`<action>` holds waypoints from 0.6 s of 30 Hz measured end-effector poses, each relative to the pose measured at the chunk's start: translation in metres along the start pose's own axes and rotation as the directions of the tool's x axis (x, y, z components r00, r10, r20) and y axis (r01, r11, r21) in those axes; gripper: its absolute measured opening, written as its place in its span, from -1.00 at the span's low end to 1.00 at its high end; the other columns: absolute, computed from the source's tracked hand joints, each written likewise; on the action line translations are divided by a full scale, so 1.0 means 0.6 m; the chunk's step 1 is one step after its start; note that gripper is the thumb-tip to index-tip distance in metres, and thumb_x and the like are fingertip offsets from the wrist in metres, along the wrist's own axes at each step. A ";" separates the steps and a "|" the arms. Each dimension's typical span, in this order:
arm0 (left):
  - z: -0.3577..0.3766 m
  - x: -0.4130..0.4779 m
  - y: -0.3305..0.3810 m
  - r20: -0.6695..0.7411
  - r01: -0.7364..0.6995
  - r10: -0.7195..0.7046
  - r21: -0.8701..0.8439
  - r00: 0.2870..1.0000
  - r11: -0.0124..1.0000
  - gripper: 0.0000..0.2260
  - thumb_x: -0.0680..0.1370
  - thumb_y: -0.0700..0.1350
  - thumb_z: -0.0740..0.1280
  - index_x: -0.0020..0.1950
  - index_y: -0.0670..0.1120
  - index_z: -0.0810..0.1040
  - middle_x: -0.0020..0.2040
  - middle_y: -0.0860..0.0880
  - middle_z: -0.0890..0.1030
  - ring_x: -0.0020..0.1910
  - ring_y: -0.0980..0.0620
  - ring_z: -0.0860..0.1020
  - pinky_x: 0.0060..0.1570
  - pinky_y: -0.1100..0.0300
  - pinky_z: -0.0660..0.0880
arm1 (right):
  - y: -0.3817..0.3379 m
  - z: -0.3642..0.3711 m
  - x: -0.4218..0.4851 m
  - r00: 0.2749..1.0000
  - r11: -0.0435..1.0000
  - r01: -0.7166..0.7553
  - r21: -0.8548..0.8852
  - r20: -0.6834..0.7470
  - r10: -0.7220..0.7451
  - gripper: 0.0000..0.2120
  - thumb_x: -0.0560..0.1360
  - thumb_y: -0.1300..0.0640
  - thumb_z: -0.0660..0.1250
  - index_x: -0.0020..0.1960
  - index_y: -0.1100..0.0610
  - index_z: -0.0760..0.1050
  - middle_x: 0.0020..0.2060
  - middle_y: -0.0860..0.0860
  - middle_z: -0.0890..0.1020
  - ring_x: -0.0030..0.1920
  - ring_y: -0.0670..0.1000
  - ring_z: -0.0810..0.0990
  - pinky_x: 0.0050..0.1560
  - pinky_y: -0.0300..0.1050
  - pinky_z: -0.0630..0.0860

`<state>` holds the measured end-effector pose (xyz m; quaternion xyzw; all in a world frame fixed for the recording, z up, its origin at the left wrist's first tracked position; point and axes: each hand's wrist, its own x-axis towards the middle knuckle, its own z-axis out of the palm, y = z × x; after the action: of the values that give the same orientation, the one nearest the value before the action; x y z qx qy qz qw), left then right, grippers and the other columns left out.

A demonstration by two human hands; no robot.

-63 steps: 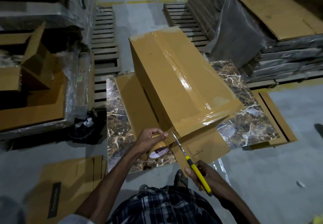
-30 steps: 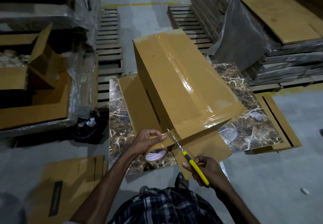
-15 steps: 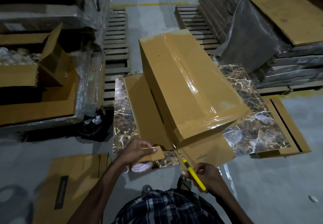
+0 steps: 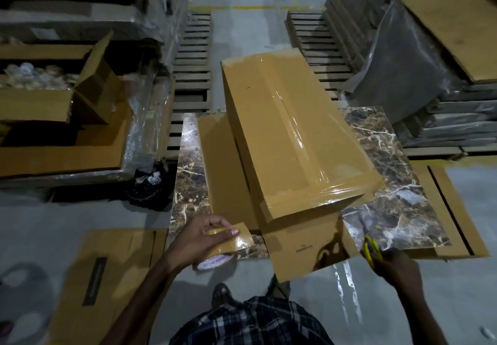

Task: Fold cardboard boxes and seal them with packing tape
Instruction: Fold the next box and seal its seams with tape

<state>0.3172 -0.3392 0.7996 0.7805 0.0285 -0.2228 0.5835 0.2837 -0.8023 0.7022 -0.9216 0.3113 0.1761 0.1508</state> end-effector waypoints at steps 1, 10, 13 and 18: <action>0.005 -0.005 0.010 0.000 -0.010 0.010 0.006 1.000 1.000 -0.84 0.54 -0.02 0.51 -0.11 -0.11 0.73 -0.07 -0.03 0.76 0.01 0.03 0.71 0.18 0.08 0.53 | 0.007 0.003 0.021 0.998 0.997 -0.035 0.073 -0.054 0.039 -0.28 0.51 -0.38 0.32 -0.48 0.23 0.48 -0.62 0.08 0.48 -0.40 0.17 0.55 -0.29 -0.03 0.44; 0.058 -0.026 0.066 -0.166 -0.005 0.009 0.019 0.986 1.000 -0.84 0.55 0.01 0.50 -0.14 -0.06 0.72 -0.11 0.00 0.75 0.01 0.06 0.69 0.17 0.08 0.49 | 0.035 0.067 0.199 0.985 0.952 -0.118 0.282 -0.087 0.148 -0.25 0.41 -0.44 0.30 -0.01 0.30 0.61 -0.14 0.39 0.64 -0.05 0.41 0.66 -0.02 0.25 0.62; 0.077 -0.033 0.071 -0.213 0.009 0.001 0.046 0.977 0.999 -0.79 0.54 0.07 0.50 -0.11 -0.07 0.73 -0.06 0.02 0.75 0.06 0.08 0.69 0.27 0.03 0.50 | 0.014 0.049 0.198 0.989 0.949 -0.120 0.293 -0.046 0.139 -0.35 0.46 -0.31 0.42 0.07 0.32 0.64 -0.04 0.40 0.66 0.03 0.42 0.65 0.08 0.22 0.58; 0.097 -0.043 0.069 -0.297 0.016 0.002 0.057 0.955 0.998 -0.69 0.50 0.20 0.49 -0.11 -0.06 0.74 -0.11 -0.01 0.75 -0.05 -0.01 0.71 0.16 0.00 0.54 | -0.025 -0.012 0.153 0.912 0.834 0.076 0.547 -0.377 0.164 -0.45 0.54 -0.17 0.25 -0.05 0.33 0.69 -0.23 0.32 0.68 -0.20 0.30 0.68 -0.16 0.02 0.51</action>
<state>0.2884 -0.4004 0.8339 0.8219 0.1119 -0.1059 0.5484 0.3632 -0.8415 0.6729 -0.8474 0.3947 -0.1138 0.3364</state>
